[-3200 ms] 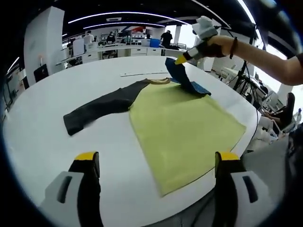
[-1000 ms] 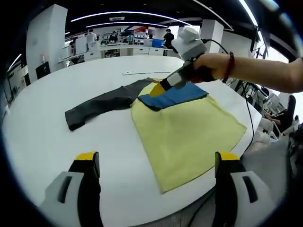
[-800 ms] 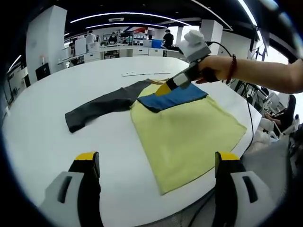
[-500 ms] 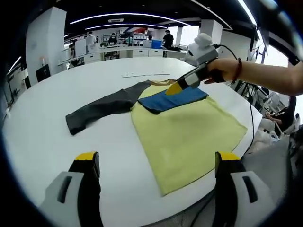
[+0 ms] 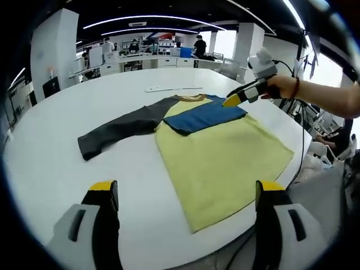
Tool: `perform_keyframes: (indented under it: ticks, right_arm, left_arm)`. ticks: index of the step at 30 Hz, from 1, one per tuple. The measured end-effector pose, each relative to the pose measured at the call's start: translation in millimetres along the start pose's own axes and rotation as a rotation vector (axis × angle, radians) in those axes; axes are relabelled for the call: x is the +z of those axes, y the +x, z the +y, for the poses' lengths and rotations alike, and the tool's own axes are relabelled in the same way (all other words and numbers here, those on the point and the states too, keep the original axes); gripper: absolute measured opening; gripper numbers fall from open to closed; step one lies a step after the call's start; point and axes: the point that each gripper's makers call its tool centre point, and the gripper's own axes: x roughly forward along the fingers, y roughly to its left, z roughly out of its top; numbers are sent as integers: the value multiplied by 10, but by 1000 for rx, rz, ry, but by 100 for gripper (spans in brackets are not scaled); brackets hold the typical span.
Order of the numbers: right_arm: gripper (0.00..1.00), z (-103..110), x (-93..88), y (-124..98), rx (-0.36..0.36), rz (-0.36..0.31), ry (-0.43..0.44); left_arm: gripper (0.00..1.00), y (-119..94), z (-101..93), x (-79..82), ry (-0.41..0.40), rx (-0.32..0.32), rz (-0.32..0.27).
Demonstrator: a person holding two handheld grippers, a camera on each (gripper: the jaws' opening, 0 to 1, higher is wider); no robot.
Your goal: Fold the garment on the visible template until the final outline fits inside the template.
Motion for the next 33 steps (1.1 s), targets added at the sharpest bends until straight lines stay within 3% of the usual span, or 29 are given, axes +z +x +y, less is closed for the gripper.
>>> perform_keyframes:
  ticks: [12,26,33]
  right_arm:
    - [60,-490,-470,-291,-83,42,54]
    - [33,-694,-744,-384,-108,56,99]
    - [17,-758,-912,-368,-116,97,101]
  left_arm:
    - [99,24,-34,16,12,-6,8]
    - [99,48,-78,24,16,-14,19]
    - [98,42,-63,19,21,-11,25]
